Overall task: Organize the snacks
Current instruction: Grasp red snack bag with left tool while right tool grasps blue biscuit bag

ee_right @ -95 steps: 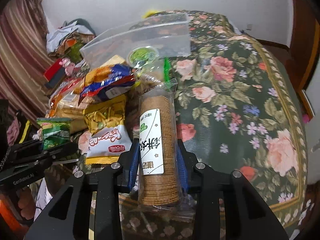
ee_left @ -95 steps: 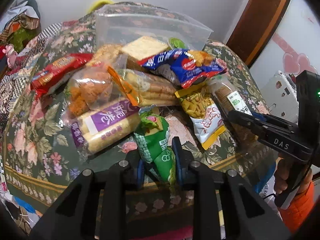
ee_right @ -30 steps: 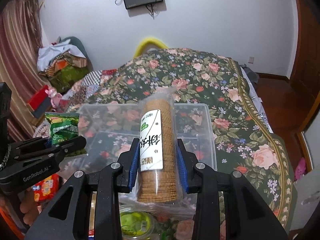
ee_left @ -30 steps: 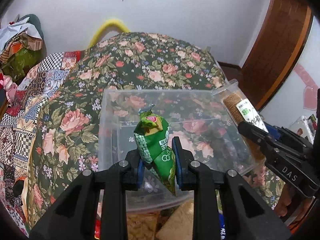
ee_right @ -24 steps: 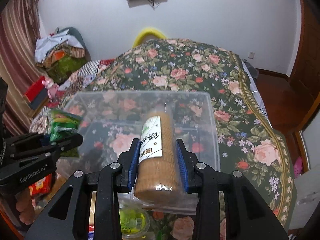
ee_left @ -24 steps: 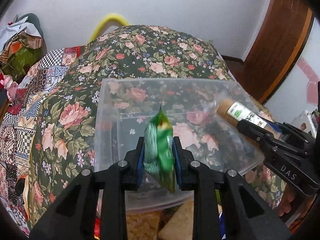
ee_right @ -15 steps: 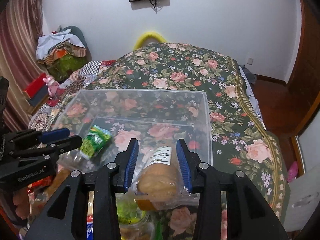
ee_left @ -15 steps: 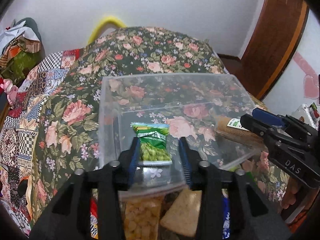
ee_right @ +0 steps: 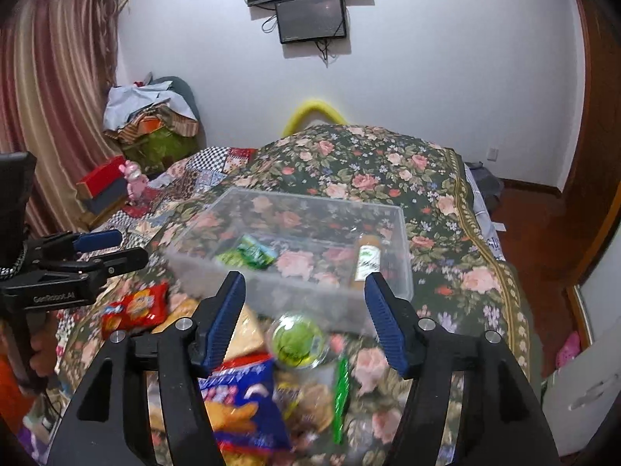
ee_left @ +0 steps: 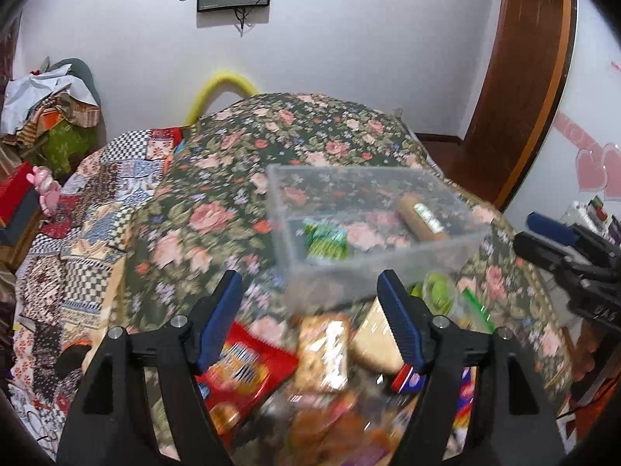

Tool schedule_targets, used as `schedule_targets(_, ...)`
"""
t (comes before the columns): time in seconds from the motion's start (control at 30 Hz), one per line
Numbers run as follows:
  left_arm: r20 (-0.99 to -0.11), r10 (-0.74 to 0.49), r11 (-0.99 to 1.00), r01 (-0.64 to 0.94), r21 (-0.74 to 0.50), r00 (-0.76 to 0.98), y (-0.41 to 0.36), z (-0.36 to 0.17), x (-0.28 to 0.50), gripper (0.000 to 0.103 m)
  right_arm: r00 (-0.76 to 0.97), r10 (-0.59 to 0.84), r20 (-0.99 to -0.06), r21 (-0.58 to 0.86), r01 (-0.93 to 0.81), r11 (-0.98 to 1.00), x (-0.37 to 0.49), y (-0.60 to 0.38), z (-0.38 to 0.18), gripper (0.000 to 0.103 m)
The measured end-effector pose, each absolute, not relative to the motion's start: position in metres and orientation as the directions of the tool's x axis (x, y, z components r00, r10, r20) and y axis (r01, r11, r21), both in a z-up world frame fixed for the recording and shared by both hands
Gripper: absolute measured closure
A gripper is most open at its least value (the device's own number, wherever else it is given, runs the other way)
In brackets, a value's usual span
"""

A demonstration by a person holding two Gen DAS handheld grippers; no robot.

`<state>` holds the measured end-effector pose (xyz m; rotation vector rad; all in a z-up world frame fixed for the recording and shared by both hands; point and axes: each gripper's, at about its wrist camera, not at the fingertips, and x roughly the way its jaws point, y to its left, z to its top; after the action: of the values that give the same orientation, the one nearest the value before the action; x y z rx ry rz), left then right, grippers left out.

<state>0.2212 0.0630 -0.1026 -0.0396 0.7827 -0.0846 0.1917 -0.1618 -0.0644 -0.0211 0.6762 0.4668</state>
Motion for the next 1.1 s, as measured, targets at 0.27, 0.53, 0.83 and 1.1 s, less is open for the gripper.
schedule_targets(0.27, -0.728, -0.047, 0.998, 0.056, -0.012, 0.684, 0.084, -0.129, 0.183, 0.019, 0.637, 0.424, -0.643, 0.151, -0.438, 0.886, 0.174, -0.149, -0.090, 0.030)
schedule_targets(0.53, -0.768, -0.014, 1.000, 0.019, -0.002, 0.641, 0.119, -0.168, 0.180, 0.013, 0.559, 0.421, -0.714, 0.143, -0.473, 0.870, 0.163, -0.129, -0.122, 0.027)
schedule_targets(0.83, -0.813, -0.023, 1.000, 0.015, -0.018, 0.582, 0.136, -0.211, 0.203, 0.006, 0.506, 0.403, -0.762, 0.149, -0.468, 0.871, 0.165, -0.119, -0.151, 0.026)
schedule_targets(1.1, -0.821, -0.085, 0.989, -0.049, -0.137, 0.564, 0.149, -0.233, 0.222, 0.016, 0.521, 0.406, -0.751, 0.133, -0.483, 0.866, 0.159, -0.118, -0.150, 0.031)
